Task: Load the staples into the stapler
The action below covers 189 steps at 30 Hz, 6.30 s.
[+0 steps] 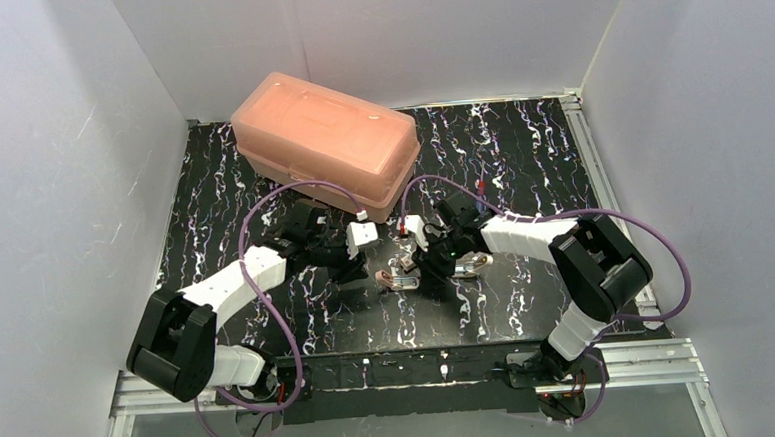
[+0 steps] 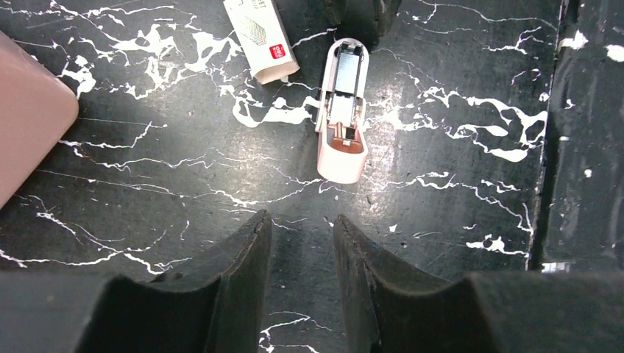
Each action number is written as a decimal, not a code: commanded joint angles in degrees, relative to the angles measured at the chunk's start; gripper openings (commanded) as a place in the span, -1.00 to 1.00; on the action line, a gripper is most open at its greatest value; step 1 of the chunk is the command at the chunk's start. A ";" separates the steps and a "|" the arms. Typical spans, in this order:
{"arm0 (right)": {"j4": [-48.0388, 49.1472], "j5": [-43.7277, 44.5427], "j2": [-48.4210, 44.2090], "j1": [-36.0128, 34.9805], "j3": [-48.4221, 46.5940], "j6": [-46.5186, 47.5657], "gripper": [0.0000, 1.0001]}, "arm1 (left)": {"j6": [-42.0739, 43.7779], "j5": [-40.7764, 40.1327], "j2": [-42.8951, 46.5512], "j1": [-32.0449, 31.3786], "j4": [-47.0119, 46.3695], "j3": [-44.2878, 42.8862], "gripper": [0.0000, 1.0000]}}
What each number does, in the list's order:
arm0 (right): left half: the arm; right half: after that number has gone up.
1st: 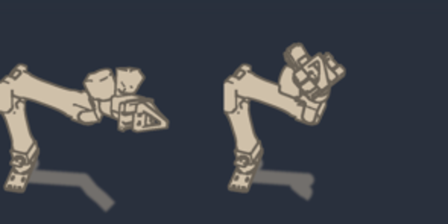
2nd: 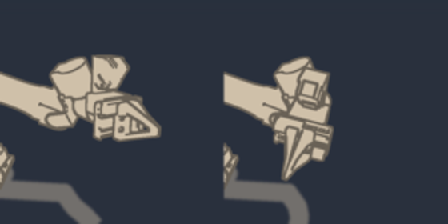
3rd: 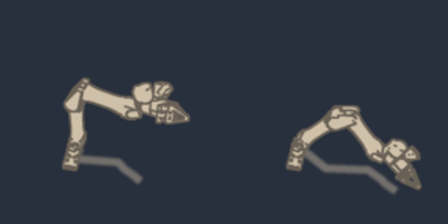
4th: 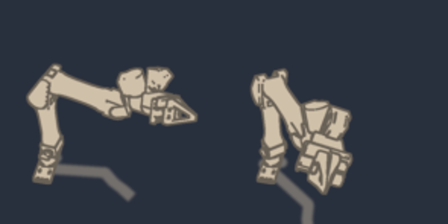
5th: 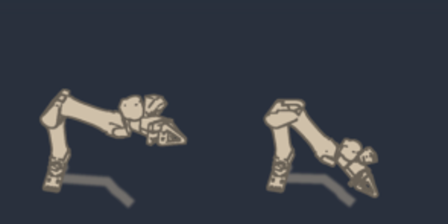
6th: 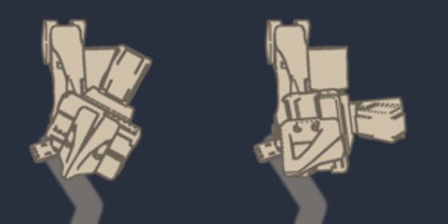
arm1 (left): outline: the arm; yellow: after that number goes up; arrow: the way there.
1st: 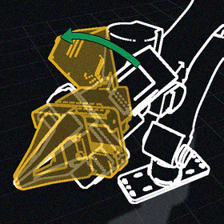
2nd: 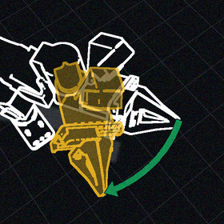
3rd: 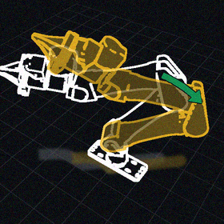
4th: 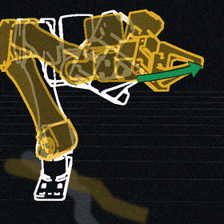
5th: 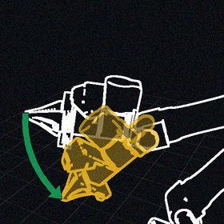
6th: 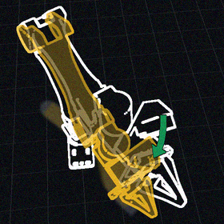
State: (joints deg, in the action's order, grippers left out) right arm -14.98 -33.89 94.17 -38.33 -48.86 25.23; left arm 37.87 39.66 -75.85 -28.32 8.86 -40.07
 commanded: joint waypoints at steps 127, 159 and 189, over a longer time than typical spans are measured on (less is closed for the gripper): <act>1.11 -31.33 -3.27 18.55 -12.82 -33.53 0.97 | -1.29 -23.63 -12.76 -20.93 16.22 -34.08 -1.00; 11.23 -33.51 -0.70 18.82 -7.56 -38.79 -0.97 | -2.09 -27.57 -12.79 -21.17 11.86 -32.72 -1.00; 31.99 -37.78 -8.39 19.96 1.60 -55.61 -0.97 | 0.67 -7.95 -8.93 -14.40 -0.31 -23.93 0.59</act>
State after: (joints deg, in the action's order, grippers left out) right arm 11.05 -68.77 88.62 -18.48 -48.49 -26.96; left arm 37.30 24.86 -85.38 -42.85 11.20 -64.58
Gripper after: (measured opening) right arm 0.495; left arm 0.796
